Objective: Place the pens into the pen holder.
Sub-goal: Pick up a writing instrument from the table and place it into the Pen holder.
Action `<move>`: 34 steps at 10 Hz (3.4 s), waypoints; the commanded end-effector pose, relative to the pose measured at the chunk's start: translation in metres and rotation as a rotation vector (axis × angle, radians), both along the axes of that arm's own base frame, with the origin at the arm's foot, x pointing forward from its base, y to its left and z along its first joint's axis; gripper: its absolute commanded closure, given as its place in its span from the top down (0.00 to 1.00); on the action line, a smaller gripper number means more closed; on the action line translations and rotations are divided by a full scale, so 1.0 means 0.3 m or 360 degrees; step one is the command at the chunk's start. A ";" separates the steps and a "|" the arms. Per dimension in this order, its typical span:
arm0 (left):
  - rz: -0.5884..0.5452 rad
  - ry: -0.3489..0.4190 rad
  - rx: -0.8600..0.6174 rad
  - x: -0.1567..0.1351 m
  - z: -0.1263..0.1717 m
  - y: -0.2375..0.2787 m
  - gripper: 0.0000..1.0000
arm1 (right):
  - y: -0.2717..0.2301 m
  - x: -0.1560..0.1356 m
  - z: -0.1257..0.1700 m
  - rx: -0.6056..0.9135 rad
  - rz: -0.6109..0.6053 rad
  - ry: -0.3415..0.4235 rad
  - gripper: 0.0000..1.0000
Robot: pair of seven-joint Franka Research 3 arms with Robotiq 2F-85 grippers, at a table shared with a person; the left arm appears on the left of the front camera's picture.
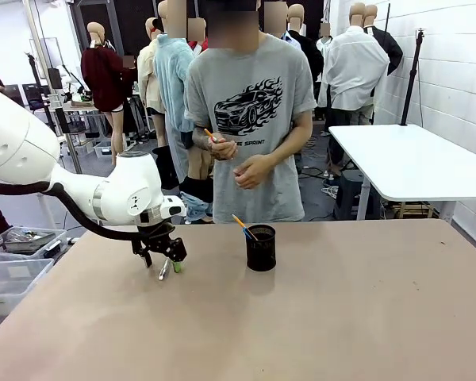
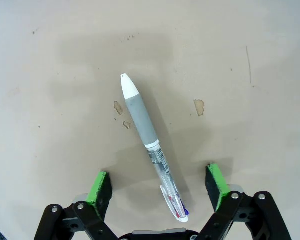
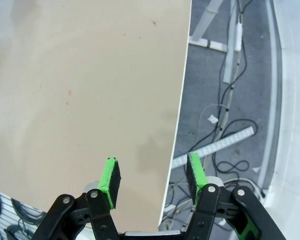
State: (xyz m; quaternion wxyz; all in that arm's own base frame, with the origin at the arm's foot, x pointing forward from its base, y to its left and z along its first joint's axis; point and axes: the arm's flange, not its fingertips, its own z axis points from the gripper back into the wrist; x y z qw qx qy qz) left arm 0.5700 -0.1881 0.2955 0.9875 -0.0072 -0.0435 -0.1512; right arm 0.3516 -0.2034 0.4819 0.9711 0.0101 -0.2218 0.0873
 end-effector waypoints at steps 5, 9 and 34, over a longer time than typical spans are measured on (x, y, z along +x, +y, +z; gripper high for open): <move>0.0012 -0.0022 0.0020 0.004 0.006 -0.032 0.05 | 0.003 0.005 -0.003 -0.0031 -0.0020 -0.0002 0.68; 0.0015 -0.0065 0.0126 0.007 -0.008 -0.035 0.00 | 0.003 0.005 -0.003 -0.0031 -0.0020 -0.0002 0.68; -0.0833 -0.1688 -0.1898 -0.367 0.734 0.891 0.00 | 0.003 0.005 -0.003 -0.0031 -0.0020 -0.0002 0.68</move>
